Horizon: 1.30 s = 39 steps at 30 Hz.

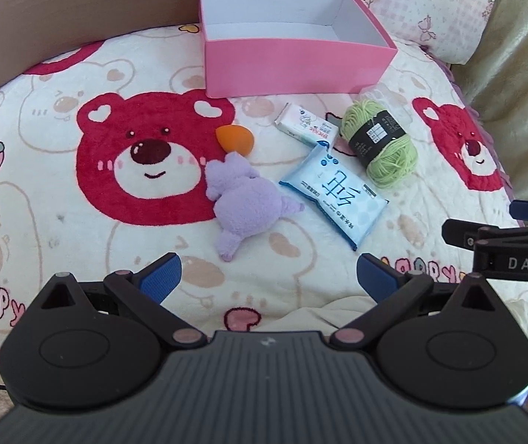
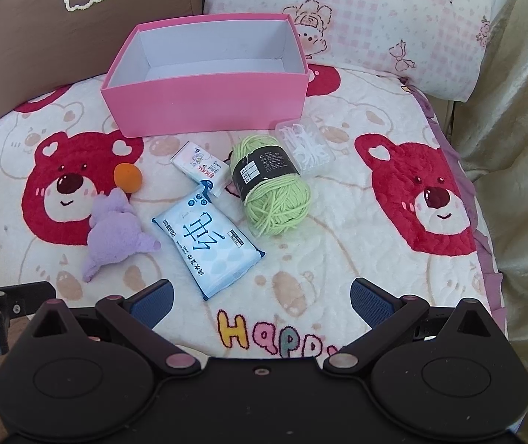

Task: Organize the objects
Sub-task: 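Move the left tool toward the blue-and-white wet-wipe pack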

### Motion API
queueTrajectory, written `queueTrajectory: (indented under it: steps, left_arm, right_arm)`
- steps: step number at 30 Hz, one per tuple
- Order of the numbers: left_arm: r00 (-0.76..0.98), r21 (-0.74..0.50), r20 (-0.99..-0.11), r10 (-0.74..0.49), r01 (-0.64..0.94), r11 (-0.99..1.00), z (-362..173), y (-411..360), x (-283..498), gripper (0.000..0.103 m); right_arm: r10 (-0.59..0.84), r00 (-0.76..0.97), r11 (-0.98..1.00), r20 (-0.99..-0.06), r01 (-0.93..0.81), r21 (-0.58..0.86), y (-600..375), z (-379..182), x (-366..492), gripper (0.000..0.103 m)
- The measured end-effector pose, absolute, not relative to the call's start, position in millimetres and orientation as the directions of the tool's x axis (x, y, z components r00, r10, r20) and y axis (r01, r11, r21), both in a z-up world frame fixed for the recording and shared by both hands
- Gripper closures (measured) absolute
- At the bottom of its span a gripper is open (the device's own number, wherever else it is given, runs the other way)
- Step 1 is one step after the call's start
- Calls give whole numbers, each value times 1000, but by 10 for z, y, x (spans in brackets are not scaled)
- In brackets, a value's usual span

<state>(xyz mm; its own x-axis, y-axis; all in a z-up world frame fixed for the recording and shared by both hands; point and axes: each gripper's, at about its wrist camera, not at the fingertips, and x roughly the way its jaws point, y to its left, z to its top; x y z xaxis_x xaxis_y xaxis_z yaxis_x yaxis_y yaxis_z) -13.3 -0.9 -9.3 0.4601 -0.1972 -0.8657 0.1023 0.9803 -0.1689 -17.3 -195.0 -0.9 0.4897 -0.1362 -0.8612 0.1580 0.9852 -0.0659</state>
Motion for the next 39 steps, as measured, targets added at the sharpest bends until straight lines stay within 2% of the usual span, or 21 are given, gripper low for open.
queueTrajectory:
  steps: [5, 16, 23, 27, 35, 39]
  left_arm:
    - [458, -202, -865, -205, 57, 978, -129, 73, -109, 1]
    - [478, -118, -858, -187, 171, 978, 52, 3, -74, 0]
    - [343, -257, -880, -328, 236, 937, 50, 16, -15, 0]
    - [296, -287, -884, -363, 270, 919, 64, -29, -16, 1]
    - [274, -223, -904, -329, 355, 908, 199, -78, 101, 3]
    - [295, -168, -908, -296, 390, 905, 283, -98, 222, 3]
  right_arm:
    - [-141, 489, 986, -861, 150, -76, -1931, -15, -167, 0]
    - [-132, 484, 991, -865, 39, -129, -1781, 95, -158, 0]
    - [-88, 493, 995, -866, -3, -103, -1782, 188, -151, 0]
    - [-61, 488, 996, -871, -25, -84, -1804, 238, -188, 0]
    - [-107, 481, 989, -870, -40, -144, -1843, 317, -205, 0]
    - [-83, 514, 989, -854, -61, -133, -1851, 316, -190, 1]
